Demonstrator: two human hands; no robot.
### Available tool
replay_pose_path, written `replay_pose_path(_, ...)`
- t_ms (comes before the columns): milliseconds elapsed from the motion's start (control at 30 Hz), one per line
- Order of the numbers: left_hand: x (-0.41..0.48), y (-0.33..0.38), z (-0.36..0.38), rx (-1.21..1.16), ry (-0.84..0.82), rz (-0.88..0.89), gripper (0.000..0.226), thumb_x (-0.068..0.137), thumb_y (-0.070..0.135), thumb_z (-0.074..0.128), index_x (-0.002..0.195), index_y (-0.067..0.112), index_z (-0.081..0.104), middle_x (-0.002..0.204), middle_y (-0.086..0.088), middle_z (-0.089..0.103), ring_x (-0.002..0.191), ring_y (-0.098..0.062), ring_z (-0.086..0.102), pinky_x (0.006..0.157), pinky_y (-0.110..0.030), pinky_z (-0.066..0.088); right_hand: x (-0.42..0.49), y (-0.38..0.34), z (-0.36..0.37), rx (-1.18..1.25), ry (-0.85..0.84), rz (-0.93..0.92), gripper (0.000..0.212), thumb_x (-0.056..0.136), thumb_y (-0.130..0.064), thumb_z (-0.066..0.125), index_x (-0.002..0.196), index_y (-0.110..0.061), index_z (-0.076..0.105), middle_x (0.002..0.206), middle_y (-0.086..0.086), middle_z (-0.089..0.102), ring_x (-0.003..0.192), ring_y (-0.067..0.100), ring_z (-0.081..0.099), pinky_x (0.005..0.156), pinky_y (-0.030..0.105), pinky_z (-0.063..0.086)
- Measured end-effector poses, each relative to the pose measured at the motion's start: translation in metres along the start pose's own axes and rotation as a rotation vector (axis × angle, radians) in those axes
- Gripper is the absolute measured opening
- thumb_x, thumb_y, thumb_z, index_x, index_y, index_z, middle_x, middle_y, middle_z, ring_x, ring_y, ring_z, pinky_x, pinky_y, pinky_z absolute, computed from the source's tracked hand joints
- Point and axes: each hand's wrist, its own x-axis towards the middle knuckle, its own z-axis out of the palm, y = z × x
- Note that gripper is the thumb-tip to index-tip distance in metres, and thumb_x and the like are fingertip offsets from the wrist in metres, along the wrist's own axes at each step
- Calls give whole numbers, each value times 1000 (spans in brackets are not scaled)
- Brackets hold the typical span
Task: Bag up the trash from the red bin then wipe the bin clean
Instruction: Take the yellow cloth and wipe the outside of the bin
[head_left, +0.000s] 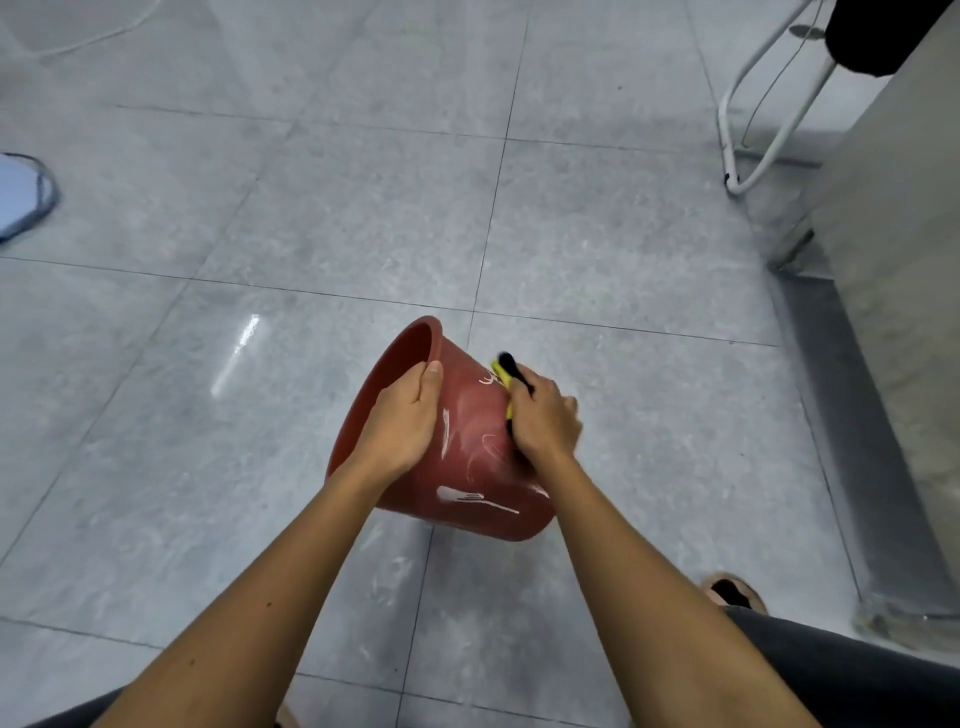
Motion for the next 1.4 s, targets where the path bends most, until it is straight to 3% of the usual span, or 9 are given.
replay_pose_path(100,7,7,4,19,-2,0,47,100,46,24,76,13,48,67,7,52,60,-3,50,57,-21,38,-28,21,10,21,165,196,41,98,-48,28,138,-52,38,151,-9,36,128,29,33,106,47,28)
replay_pose_path(233,10,18,14,1,-19,15,49,100,44,25,84,8,53,76,-2,61,69,-14,54,65,-30,43,-58,-11,28,23,248,-152,50,90,-59,18,139,-59,26,152,-16,30,126,23,32,106,47,29)
replay_pose_path(333,6,15,12,-12,-14,14,47,100,45,26,86,13,57,78,0,64,72,-13,59,65,-30,45,-22,-32,15,30,88,-238,47,91,-55,24,136,-58,35,145,-17,41,122,22,38,100,40,28)
replay_pose_path(433,2,11,7,-8,4,0,48,100,46,25,81,12,54,74,1,61,68,-12,57,61,-28,43,7,-11,-1,26,-53,-33,42,96,-46,28,134,-53,44,142,-11,49,127,26,37,103,43,26)
replay_pose_path(567,7,17,8,27,7,-7,52,100,46,24,85,7,54,82,-7,64,75,-19,59,67,-32,45,-23,17,7,61,152,277,44,98,-51,24,140,-49,38,150,-8,36,129,30,32,105,48,25)
replay_pose_path(800,8,20,15,-10,-12,-9,45,100,44,26,86,15,57,79,2,64,73,-12,60,65,-31,46,-32,-36,15,58,107,-231,47,90,-57,22,135,-61,31,145,-16,39,120,22,37,102,42,29)
replay_pose_path(1067,10,22,12,25,8,-40,47,100,46,25,74,13,47,72,1,58,69,-19,55,66,-36,42,-33,7,16,54,197,298,47,98,-53,20,143,-45,32,153,-6,29,130,33,30,106,52,25)
replay_pose_path(1267,7,24,18,5,-31,-46,44,98,48,26,79,20,54,75,2,65,72,-16,61,65,-34,45,-36,-36,10,39,107,-200,43,94,-52,23,137,-59,29,148,-14,36,124,25,34,102,45,26)
replay_pose_path(1400,5,24,24,37,20,-40,30,93,41,30,77,21,47,68,2,59,64,-18,55,55,-35,40,-1,-16,-9,63,25,11,43,96,-44,26,136,-50,44,141,-6,50,126,29,37,106,48,29)
